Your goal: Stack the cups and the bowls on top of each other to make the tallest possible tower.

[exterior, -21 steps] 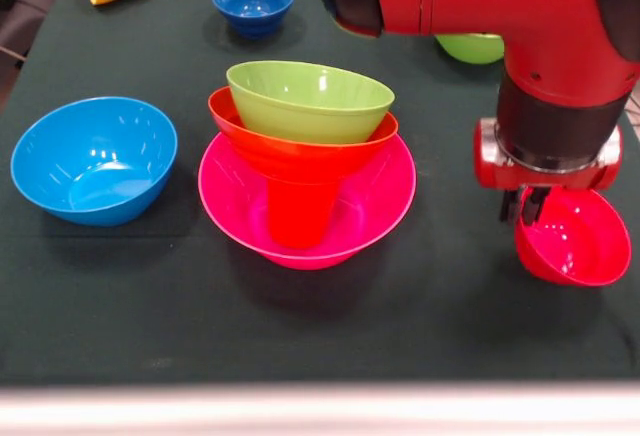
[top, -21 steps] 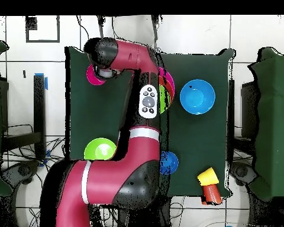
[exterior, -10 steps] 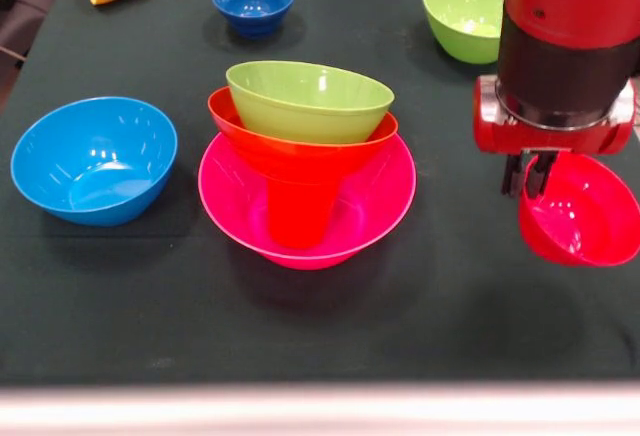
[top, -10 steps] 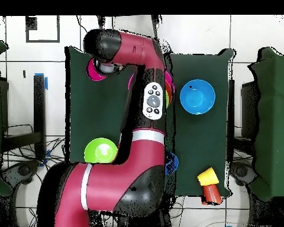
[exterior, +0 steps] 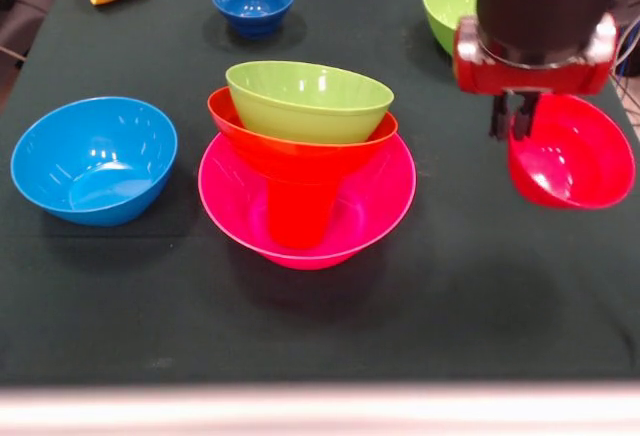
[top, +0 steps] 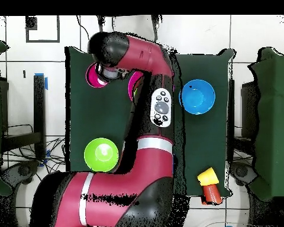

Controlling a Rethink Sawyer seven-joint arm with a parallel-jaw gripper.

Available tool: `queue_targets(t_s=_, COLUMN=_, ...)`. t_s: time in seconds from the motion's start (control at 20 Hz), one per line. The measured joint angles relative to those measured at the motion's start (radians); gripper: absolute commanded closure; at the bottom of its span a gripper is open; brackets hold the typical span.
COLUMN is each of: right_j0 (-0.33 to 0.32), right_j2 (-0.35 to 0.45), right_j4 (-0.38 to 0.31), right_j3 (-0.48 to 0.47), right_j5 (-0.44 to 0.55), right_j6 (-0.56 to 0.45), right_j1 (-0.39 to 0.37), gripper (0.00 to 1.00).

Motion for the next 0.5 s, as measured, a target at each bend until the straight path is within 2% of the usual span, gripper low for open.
queue_targets(t_s=0.25, right_j0=-0.044, right_j2=0.019, right_j4=0.0, right_j3=0.072, right_j5=0.004, right_j6=0.0, right_j1=-0.05, gripper=1.0)
queue_targets(t_s=0.5, right_j0=-0.098, right_j2=0.044, right_j4=-0.003, right_j3=0.093, right_j5=0.012, right_j6=0.0, right_j1=-0.074, gripper=1.0)
